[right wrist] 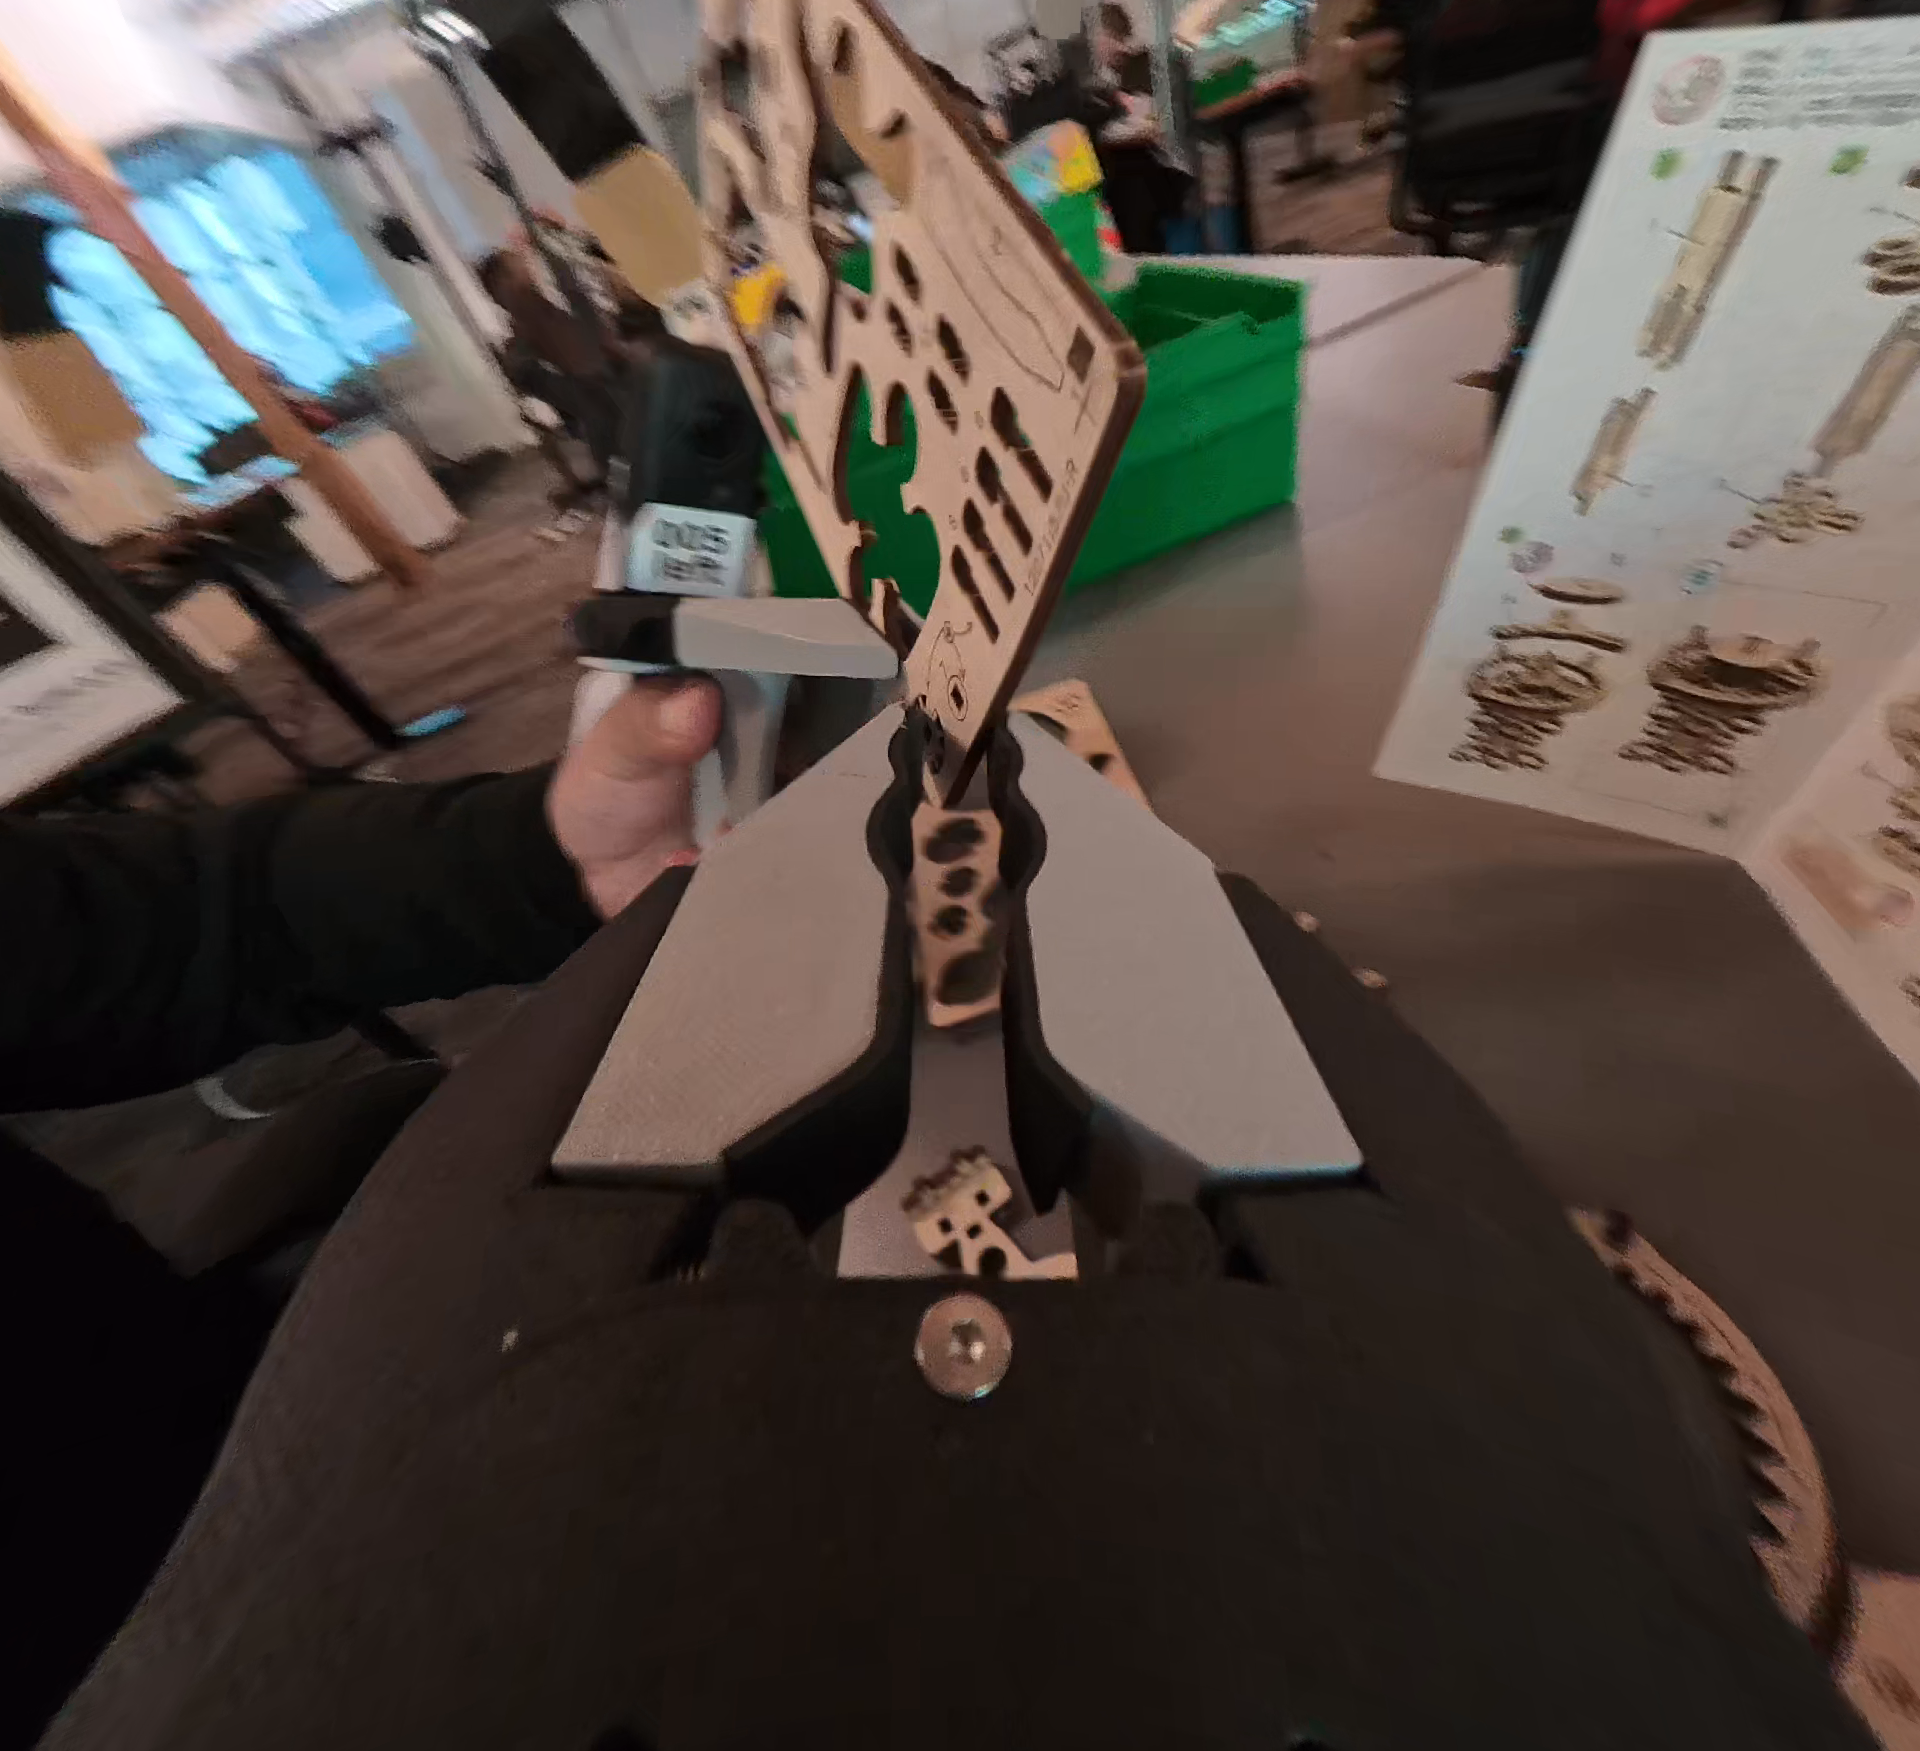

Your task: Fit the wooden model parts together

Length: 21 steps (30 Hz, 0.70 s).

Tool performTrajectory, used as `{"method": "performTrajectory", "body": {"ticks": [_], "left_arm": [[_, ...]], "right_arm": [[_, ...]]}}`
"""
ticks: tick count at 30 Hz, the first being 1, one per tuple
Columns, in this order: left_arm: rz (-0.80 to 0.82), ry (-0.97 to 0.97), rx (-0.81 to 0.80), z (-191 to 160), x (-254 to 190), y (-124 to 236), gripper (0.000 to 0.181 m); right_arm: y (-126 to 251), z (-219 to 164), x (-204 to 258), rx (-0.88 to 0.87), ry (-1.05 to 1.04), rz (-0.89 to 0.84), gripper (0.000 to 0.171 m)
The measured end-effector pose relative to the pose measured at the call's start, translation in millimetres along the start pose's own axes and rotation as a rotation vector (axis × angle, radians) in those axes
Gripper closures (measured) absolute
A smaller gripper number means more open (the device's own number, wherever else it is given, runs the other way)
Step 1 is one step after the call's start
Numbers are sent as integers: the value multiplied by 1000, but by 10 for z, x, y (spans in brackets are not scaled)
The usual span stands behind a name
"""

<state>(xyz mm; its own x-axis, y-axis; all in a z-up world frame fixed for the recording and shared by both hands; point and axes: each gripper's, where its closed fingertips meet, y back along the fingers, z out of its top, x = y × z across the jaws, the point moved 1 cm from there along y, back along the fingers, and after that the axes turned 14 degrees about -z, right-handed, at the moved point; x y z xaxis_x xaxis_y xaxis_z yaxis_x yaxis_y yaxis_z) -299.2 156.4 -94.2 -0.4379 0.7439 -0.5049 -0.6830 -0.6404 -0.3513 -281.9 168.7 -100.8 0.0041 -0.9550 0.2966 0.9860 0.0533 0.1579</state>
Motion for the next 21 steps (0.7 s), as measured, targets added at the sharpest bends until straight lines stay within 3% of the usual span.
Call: {"method": "performTrajectory", "body": {"ticks": [4,10,17,21], "left_arm": [[-19,-57,45,17,-80,-38,179],[-12,-56,73,5,-58,-4,174],[-140,26,103,-98,-199,-61,180],[-139,-4,123,-118,-202,-59,181]], "right_arm": [[76,47,70,-6,-151,176,169],[65,25,112,4,-170,196,171],[171,66,144,14,-335,365,171],[170,57,138,18,-343,369,171]]}}
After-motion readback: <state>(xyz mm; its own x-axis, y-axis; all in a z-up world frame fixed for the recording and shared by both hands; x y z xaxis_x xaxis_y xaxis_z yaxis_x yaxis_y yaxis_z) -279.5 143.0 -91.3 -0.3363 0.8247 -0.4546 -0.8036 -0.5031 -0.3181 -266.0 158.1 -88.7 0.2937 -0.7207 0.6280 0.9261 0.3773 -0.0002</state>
